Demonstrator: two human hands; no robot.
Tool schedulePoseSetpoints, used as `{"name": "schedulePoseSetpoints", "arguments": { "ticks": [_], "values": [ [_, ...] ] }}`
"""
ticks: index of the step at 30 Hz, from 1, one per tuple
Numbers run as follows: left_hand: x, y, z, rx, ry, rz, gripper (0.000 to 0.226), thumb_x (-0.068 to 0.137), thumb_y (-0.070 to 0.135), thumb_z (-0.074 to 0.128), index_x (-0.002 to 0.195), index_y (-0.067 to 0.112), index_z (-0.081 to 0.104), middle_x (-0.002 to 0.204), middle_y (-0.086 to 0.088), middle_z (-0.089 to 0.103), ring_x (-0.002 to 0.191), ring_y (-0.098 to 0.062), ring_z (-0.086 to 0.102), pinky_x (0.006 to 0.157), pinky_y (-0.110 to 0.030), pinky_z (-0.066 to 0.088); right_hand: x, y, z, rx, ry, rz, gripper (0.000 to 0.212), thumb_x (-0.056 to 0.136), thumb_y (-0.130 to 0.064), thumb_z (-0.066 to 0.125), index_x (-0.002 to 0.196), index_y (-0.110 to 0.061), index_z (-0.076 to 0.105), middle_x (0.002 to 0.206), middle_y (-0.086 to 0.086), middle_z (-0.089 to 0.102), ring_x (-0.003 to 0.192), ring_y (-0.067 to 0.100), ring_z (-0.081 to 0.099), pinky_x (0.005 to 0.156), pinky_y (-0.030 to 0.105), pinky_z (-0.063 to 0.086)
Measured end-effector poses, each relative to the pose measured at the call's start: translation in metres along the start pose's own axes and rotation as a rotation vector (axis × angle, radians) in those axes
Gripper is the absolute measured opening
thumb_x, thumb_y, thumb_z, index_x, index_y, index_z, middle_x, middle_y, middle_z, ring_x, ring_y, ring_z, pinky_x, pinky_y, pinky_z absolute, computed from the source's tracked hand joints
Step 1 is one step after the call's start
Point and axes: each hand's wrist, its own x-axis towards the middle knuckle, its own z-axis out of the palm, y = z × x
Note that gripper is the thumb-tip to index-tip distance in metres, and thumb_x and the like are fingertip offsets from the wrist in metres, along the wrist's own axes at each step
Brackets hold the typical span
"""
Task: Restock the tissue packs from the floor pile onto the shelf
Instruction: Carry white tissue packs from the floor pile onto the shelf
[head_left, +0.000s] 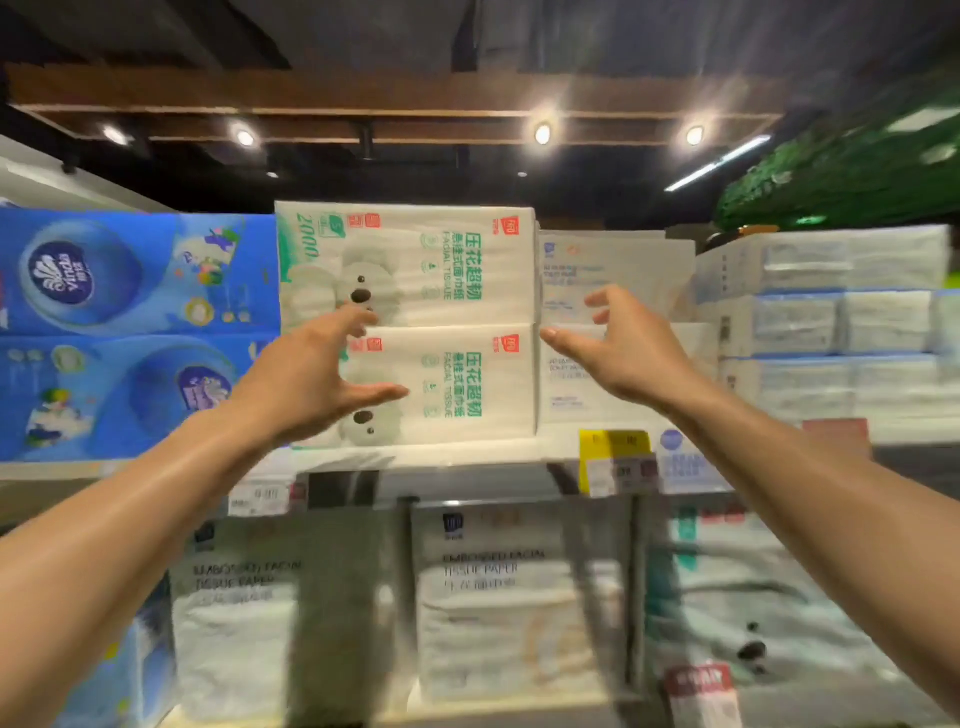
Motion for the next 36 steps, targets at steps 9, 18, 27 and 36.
{"name": "schedulePoseSetpoints", "arguments": {
  "ticks": [9,18,27,36],
  "values": [
    [-0.083,0.139,0.043,-0.162,-0.301,0.388,0.097,0.067,0.088,0.051,0.137,0.020,0.053,0.137,-0.006,0.059,0.125,-0.027,0.055,0.105,-0.038,0.043,-0.167,0.057,-0.086,-0.348,-0.162,0.180,0.069,0.088,-0.063,0.063,0.133,-0.010,0.059,0.135,0.012,0.061,0.122,0.031,0.057,0.096,0.037,0.046],
    [-0.193,0.381,0.104,-0.417,-0.518,0.674,0.108,0.066,0.094,0.030,0.140,0.017,0.052,0.139,-0.010,0.058,0.125,-0.029,0.056,0.103,-0.036,0.041,-0.380,0.156,-0.246,-0.515,-0.163,0.472,0.068,0.091,-0.058,0.062,0.138,-0.009,0.055,0.139,0.014,0.057,0.130,0.030,0.051,0.109,0.036,0.038],
    [-0.331,0.684,0.144,-0.670,-0.741,0.822,0.110,0.063,0.097,0.037,0.145,0.025,0.045,0.145,-0.006,0.053,0.130,-0.027,0.052,0.109,-0.040,0.040,-0.633,0.264,-0.467,-0.601,-0.110,1.026,0.069,0.093,-0.061,0.057,0.145,-0.016,0.047,0.152,0.006,0.045,0.138,0.027,0.043,0.112,0.038,0.038],
    [-0.436,0.932,0.163,-0.825,-0.924,1.099,0.100,0.069,0.088,0.038,0.151,0.029,0.034,0.153,0.001,0.043,0.138,-0.020,0.042,0.112,-0.036,0.035,-0.792,0.319,-0.626,-0.725,0.053,1.369,0.069,0.095,-0.062,0.053,0.147,-0.018,0.046,0.153,0.001,0.043,0.142,0.022,0.038,0.116,0.038,0.035]
  ]
}}
